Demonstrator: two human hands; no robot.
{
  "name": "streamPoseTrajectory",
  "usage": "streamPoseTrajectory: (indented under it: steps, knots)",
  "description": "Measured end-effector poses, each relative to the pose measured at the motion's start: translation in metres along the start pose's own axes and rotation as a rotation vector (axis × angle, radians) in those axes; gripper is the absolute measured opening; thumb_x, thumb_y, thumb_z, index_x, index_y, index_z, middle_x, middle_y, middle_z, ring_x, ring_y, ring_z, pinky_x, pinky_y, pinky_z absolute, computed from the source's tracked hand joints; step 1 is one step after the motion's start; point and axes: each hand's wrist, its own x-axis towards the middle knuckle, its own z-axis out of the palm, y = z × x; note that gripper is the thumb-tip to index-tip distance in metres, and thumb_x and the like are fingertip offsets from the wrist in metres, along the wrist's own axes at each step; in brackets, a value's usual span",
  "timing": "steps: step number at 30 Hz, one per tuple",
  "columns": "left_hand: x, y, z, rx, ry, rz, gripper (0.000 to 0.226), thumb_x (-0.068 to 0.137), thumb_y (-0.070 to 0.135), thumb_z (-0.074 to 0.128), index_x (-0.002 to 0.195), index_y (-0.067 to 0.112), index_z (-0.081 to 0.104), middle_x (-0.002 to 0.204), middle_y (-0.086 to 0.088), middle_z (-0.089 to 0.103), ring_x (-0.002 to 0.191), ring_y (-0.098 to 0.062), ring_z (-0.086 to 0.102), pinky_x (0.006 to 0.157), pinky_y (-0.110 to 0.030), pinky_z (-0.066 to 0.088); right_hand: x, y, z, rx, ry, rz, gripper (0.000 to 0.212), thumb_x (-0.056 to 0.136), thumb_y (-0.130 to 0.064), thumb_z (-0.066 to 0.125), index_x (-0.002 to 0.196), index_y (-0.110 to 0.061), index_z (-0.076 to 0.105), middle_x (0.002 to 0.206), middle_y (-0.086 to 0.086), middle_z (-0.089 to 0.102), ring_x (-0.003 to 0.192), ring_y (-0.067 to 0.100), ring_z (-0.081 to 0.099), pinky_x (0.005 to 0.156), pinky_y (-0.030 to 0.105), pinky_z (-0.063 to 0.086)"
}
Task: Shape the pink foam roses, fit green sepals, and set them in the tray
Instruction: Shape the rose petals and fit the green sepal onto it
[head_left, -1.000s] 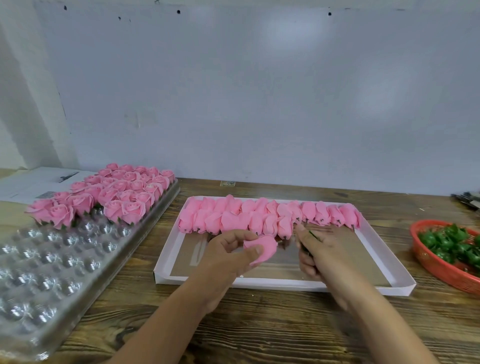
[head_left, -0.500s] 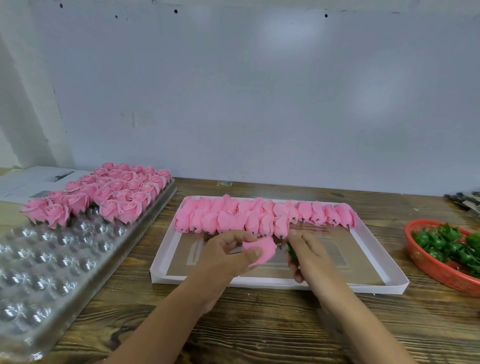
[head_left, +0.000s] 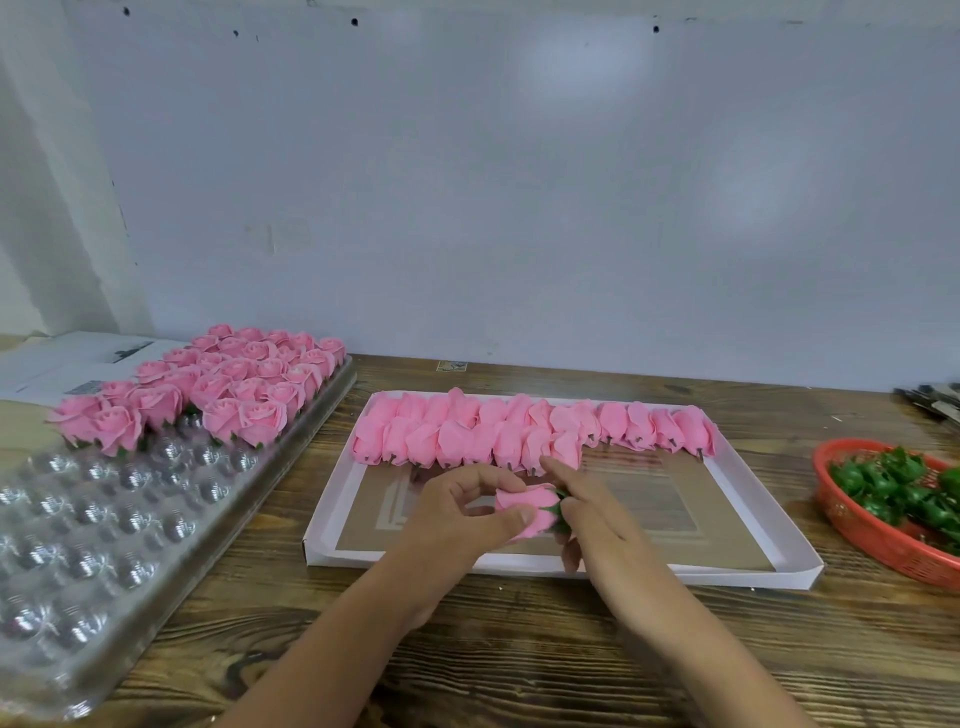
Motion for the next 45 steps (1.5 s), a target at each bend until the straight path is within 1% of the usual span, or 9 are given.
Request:
streamPoseTrajectory:
  steps: [3, 7, 12, 16, 23, 30, 35, 40, 45]
  knots:
    - [0.0008, 0.0002, -0.0012, -0.033, 0.012, -0.016, 0.018, 0.081, 0.019, 0.083, 0.092, 0.031, 0.076, 0.109, 0.001, 0.075, 0.101, -0.017, 0.071, 0.081, -0.025, 0.056, 0.001, -0.0016, 0.0013, 0.103, 0.057, -0.029, 0.033, 0.1, -0.014, 0.051, 0.121, -0.04, 0.055, 0.101, -0.011, 0.066, 0.078, 0.005, 0.063, 0.069, 0.024, 0.052]
    - [0.0024, 0.0001, -0.0012, -0.186, 0.029, -0.053, 0.023, 0.071, 0.021, 0.088, 0.091, 0.023, 0.077, 0.11, -0.007, 0.075, 0.104, -0.025, 0.071, 0.084, -0.033, 0.059, 0.0036, -0.0026, -0.0004, 0.227, 0.151, -0.073, 0.026, 0.093, -0.001, 0.06, 0.108, -0.022, 0.064, 0.093, -0.006, 0.074, 0.077, 0.004, 0.066, 0.064, 0.019, 0.053]
    - [0.0017, 0.0013, -0.0016, -0.251, 0.015, -0.058, 0.029, 0.068, 0.019, 0.088, 0.094, 0.016, 0.076, 0.113, -0.015, 0.073, 0.105, -0.03, 0.07, 0.088, -0.038, 0.058, 0.0033, -0.0015, 0.0003, 0.281, 0.152, -0.089, 0.025, 0.092, 0.004, 0.059, 0.108, -0.014, 0.066, 0.095, 0.001, 0.076, 0.083, 0.009, 0.068, 0.065, 0.02, 0.054]
    - [0.0011, 0.0018, -0.0026, -0.279, 0.02, -0.074, 0.041, 0.07, 0.017, 0.087, 0.105, 0.006, 0.071, 0.116, -0.019, 0.071, 0.108, -0.034, 0.069, 0.091, -0.04, 0.057, 0.0028, 0.0003, 0.002, 0.3, 0.149, -0.087, 0.024, 0.091, 0.003, 0.061, 0.106, -0.013, 0.067, 0.095, 0.001, 0.076, 0.082, 0.008, 0.069, 0.064, 0.021, 0.055]
    - [-0.0018, 0.0056, 0.0012, -0.207, 0.03, -0.037, 0.029, 0.066, 0.024, 0.088, 0.091, 0.019, 0.077, 0.11, -0.018, 0.072, 0.104, -0.032, 0.068, 0.097, -0.048, 0.053, 0.0026, 0.0021, 0.0051, 0.323, 0.152, -0.105, 0.026, 0.086, 0.006, 0.066, 0.101, -0.014, 0.07, 0.092, 0.005, 0.077, 0.082, 0.01, 0.069, 0.071, 0.021, 0.054]
    - [-0.0045, 0.0077, -0.0005, -0.26, -0.017, -0.024, 0.029, 0.063, 0.024, 0.09, 0.089, 0.018, 0.078, 0.107, -0.016, 0.074, 0.099, -0.026, 0.071, 0.083, -0.03, 0.058, 0.0007, 0.0011, 0.0009, 0.433, 0.108, -0.004, 0.021, 0.091, -0.001, 0.062, 0.102, -0.013, 0.075, 0.096, 0.008, 0.077, 0.082, 0.009, 0.069, 0.065, 0.02, 0.056]
    - [-0.0049, 0.0068, -0.0005, -0.209, -0.027, -0.001, 0.026, 0.065, 0.029, 0.089, 0.087, 0.021, 0.079, 0.102, -0.01, 0.076, 0.098, -0.024, 0.072, 0.081, -0.028, 0.058, -0.0002, 0.0003, 0.0003, 0.403, 0.131, 0.029, 0.02, 0.09, -0.004, 0.065, 0.093, -0.017, 0.079, 0.094, 0.007, 0.077, 0.081, 0.008, 0.068, 0.065, 0.019, 0.054]
    - [-0.0034, 0.0033, -0.0018, -0.181, -0.02, -0.003, 0.028, 0.067, 0.026, 0.091, 0.09, 0.018, 0.078, 0.102, -0.011, 0.076, 0.097, -0.024, 0.072, 0.08, -0.027, 0.057, -0.0008, -0.0011, 0.0009, 0.326, 0.13, -0.001, 0.028, 0.089, -0.009, 0.067, 0.092, -0.033, 0.08, 0.09, 0.002, 0.077, 0.077, 0.004, 0.063, 0.066, 0.017, 0.052]
    - [-0.0021, 0.0003, -0.0022, -0.177, -0.012, -0.013, 0.031, 0.065, 0.028, 0.091, 0.091, 0.016, 0.077, 0.102, -0.013, 0.075, 0.096, -0.024, 0.072, 0.079, -0.027, 0.057, -0.0009, 0.0, 0.0002, 0.304, 0.122, 0.004, 0.026, 0.089, -0.009, 0.068, 0.091, -0.033, 0.079, 0.088, 0.002, 0.077, 0.075, 0.003, 0.063, 0.065, 0.016, 0.051]
